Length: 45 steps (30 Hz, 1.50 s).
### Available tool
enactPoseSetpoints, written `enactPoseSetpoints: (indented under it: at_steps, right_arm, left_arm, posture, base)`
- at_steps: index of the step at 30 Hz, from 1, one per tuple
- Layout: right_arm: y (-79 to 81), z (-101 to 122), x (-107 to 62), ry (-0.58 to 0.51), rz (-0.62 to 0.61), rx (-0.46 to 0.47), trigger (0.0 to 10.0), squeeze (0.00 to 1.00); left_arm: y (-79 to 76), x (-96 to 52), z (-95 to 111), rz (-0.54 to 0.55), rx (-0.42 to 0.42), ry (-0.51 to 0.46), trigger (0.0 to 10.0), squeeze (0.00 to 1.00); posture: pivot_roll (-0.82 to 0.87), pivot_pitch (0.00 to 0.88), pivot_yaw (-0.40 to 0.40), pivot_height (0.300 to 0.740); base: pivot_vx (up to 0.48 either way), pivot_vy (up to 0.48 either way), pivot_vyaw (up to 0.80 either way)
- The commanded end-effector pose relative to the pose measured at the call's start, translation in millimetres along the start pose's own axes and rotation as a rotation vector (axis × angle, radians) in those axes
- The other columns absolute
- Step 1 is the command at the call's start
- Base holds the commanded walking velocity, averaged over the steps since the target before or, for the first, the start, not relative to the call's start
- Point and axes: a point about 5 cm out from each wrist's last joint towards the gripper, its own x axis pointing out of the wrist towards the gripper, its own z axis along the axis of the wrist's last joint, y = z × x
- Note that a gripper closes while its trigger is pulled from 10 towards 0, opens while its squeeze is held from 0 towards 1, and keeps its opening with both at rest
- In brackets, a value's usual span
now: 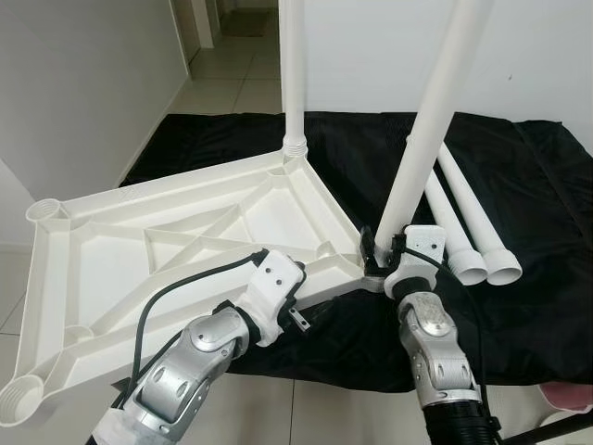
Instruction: Building children table
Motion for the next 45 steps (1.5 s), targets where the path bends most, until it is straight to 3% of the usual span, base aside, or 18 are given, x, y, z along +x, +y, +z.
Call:
enactPoseSetpoints:
  at_steps: [1, 4, 5, 15, 16, 17, 18, 20, 21, 24, 25, 35, 36, 45]
  right_arm:
    - [1.4, -2.3, 3.1, 0.018, 0.068, 0.004, 10.0, 0.00]
    - [0.8, -2.0, 6.0, 0.023, 0.131, -0.018, 10.0, 0.00]
    - [2.4, -0.1, 10.6, 0.017, 0.223, -0.029, 10.0, 0.00]
    - [4.5, 2.3, 26.3, 0.021, 0.464, -0.076, 10.0, 0.00]
    - [3.8, 2.8, 28.2, 0.015, 0.481, -0.095, 9.4, 0.00]
    - [3.8, 2.8, 28.2, 0.015, 0.481, -0.095, 9.4, 0.00]
    - [3.1, 2.8, 30.1, 0.017, 0.503, -0.098, 5.0, 0.00]
    - [2.5, 2.5, 31.1, 0.020, 0.516, -0.100, 4.8, 0.00]
    - [1.8, 3.8, 33.6, 0.012, 0.559, -0.110, 3.6, 0.00]
    - [1.7, 4.2, 34.2, 0.009, 0.574, -0.113, 3.6, 0.00]
    - [0.9, 4.1, 34.7, 0.007, 0.582, -0.118, 0.0, 0.00]
    - [-6.6, -7.7, 32.5, 0.063, 0.565, -0.108, 0.0, 0.00]
    - [-8.0, -10.5, 32.2, 0.083, 0.536, -0.109, 10.0, 0.00]
    - [-7.4, -17.4, 29.7, 0.111, 0.387, -0.067, 10.0, 0.00]
  left_arm:
    - [-0.5, -3.9, -0.6, -0.034, 0.014, 0.015, 10.0, 0.00]
    - [0.0, -4.0, -0.6, -0.035, 0.015, 0.016, 10.0, 0.00]
    - [1.2, -4.1, 0.0, -0.033, 0.018, 0.016, 10.0, 0.00]
    - [-0.5, -2.2, 1.1, -0.040, 0.022, 0.011, 10.0, 0.00]
    - [-0.7, -2.1, 1.0, -0.041, 0.023, 0.011, 10.0, 0.00]
    - [-0.7, -2.1, 1.0, -0.041, 0.023, 0.011, 10.0, 0.00]
    - [-0.6, -2.1, 0.9, -0.042, 0.024, 0.012, 10.0, 0.00]
    - [-0.7, -2.2, 0.6, -0.042, 0.024, 0.012, 10.0, 0.00]
    - [-0.4, -2.6, 0.8, -0.042, 0.027, 0.013, 10.0, 0.00]
    - [-0.3, -2.7, 0.8, -0.042, 0.028, 0.013, 10.0, 0.00]
    - [-0.3, -2.9, 0.8, -0.043, 0.030, 0.014, 10.0, 0.00]
    - [-1.0, -3.8, 0.3, -0.043, 0.028, 0.016, 10.0, 0.00]
    - [-0.7, -3.9, 0.4, -0.042, 0.029, 0.016, 10.0, 0.00]
    - [1.0, -3.9, 1.3, -0.037, 0.031, 0.015, 10.0, 0.00]
  posture:
    - [-0.03, 0.072, 0.051, 0.740]
    - [-0.03, 0.071, 0.051, 0.740]
    - [-0.03, 0.070, 0.051, 0.740]
    - [-0.03, 0.059, 0.052, 0.740]
    - [-0.03, 0.045, 0.049, 0.740]
    - [-0.03, 0.045, 0.049, 0.740]
    - [-0.03, 0.045, 0.049, 0.740]
    - [-0.02, 0.042, 0.049, 0.740]
    - [-0.02, 0.040, 0.048, 0.740]
    - [-0.02, 0.040, 0.048, 0.740]
    - [-0.02, 0.037, 0.046, 0.740]
    - [-0.02, 0.037, 0.046, 0.740]
    - [-0.02, 0.040, 0.054, 0.740]
    - [-0.03, 0.046, 0.059, 0.740]
  base:
    - [0.000, 0.000, 0.00]
    - [0.000, 0.000, 0.00]
    - [0.000, 0.000, 0.00]
    - [0.000, 0.000, 0.00]
    - [0.000, 0.000, 0.00]
    - [0.000, 0.000, 0.00]
    - [0.000, 0.000, 0.00]
    - [0.000, 0.000, 0.00]
    - [0.000, 0.000, 0.00]
    - [0.000, 0.000, 0.00]
    - [0.000, 0.000, 0.00]
    - [0.000, 0.000, 0.00]
    - [0.000, 0.000, 0.00]
    - [0.000, 0.000, 0.00]
